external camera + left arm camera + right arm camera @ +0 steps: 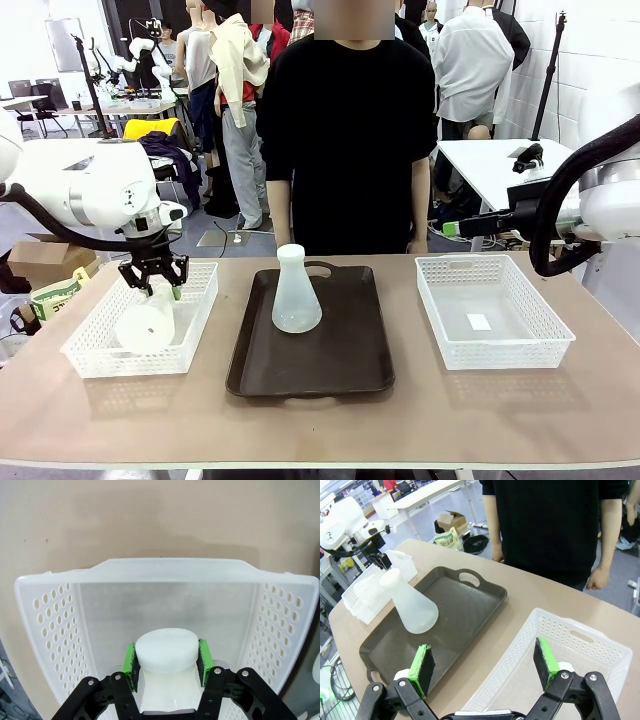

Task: Prepare the laboratory tools.
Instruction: Place the picked Big flask upright in the Handle tray as directed by the person.

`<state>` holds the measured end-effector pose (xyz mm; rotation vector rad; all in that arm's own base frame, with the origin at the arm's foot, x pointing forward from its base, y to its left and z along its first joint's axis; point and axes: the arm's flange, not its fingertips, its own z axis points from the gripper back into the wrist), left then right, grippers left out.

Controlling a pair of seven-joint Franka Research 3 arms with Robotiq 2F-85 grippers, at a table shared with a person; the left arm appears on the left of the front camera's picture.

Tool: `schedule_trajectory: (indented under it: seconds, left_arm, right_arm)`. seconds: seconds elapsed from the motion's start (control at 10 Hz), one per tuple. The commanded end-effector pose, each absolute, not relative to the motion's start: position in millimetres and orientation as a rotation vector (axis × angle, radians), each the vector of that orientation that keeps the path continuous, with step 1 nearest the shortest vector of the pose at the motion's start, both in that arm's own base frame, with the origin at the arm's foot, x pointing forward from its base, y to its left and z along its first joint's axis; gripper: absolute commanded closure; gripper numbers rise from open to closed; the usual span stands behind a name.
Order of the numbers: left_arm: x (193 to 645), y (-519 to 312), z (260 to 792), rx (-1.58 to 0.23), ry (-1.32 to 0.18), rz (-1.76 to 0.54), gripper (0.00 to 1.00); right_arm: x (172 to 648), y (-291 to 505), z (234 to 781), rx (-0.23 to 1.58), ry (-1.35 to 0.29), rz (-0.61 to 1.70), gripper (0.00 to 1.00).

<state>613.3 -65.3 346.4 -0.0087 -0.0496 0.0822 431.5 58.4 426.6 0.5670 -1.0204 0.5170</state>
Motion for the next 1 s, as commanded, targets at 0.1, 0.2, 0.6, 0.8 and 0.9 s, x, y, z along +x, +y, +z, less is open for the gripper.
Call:
schedule_trajectory:
  seconds: [0.1,0.2,0.6,0.8,0.9]
  left_arm:
    - [586,-60,399,-0.026,-0.080,0.100,1.00]
    - [583,-58,413,-0.036,-0.103,0.092,1.00]
    - [567,-46,457,-0.100,-0.155,0.053,1.00]
    - [557,-42,475,-0.133,-0.185,0.014,1.00]
    - [552,-41,484,-0.156,-0.195,-0.012,1.00]
  right_arm:
    - [430,59,427,0.568,-1.011,0.508,0.00]
    - [430,59,427,0.568,-1.011,0.508,0.00]
    - [430,59,427,0.568,-1.011,0.508,0.00]
    - [430,59,427,0.568,-1.011,0.508,0.00]
    - [430,59,427,0.568,-1.011,0.508,0.00]
